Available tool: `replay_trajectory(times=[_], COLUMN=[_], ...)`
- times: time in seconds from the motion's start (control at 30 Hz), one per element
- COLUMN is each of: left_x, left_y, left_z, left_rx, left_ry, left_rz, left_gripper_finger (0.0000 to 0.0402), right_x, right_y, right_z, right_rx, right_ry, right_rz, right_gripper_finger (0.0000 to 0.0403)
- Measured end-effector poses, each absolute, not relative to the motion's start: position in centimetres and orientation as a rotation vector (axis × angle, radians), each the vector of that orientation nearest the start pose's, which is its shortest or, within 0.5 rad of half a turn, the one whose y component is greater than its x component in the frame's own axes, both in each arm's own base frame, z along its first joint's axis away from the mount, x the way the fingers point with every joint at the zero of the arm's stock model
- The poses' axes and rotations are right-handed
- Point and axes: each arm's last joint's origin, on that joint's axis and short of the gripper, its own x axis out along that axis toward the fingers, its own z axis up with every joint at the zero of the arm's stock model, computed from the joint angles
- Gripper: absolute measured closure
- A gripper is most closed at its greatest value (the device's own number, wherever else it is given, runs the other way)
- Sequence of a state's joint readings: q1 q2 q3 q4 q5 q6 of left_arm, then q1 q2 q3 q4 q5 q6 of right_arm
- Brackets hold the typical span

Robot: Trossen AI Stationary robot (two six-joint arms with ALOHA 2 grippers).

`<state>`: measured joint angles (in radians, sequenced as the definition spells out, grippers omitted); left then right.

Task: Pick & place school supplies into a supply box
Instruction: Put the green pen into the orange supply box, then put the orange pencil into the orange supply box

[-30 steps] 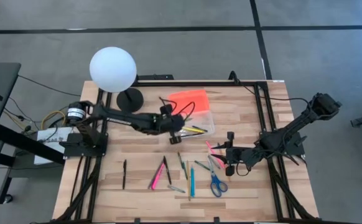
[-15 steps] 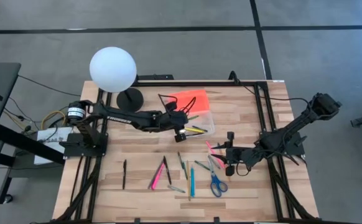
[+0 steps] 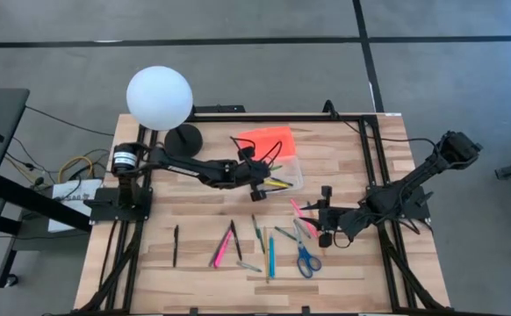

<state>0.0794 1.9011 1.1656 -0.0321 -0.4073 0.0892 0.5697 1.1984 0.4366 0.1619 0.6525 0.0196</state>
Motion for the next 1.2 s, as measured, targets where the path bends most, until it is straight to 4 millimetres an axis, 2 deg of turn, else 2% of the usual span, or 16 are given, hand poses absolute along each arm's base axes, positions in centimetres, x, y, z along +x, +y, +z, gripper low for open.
replay_trajectory(times=[0.23,0.5,0.63,0.87,1.2], left_x=[39.3,39.3,39.3,39.3,37.2], left_y=[4.8,4.9,4.4,0.6,-7.8], left_z=[16.7,16.9,17.1,17.8,18.4], left_rx=[0.212,0.251,0.29,0.451,0.558], left_ry=[0.794,0.783,0.782,0.765,0.746], left_rz=[0.42,0.475,0.511,0.523,0.475], left_gripper_finger=[0.0359,0.0276,0.0251,0.0247,0.0258], right_x=[19.3,19.3,19.2,18.7,17.8], right_y=[10.2,10.2,10.2,9.8,9.2], right_z=[17.2,17.2,17.1,16.4,15.4], right_rx=[-0.325,-0.299,-0.255,-0.139,0.064], right_ry=[0.49,0.489,0.5,0.571,0.647], right_rz=[-0.086,-0.093,-0.109,-0.171,-0.313], right_gripper_finger=[0.0285,0.0285,0.0285,0.0285,0.0285])
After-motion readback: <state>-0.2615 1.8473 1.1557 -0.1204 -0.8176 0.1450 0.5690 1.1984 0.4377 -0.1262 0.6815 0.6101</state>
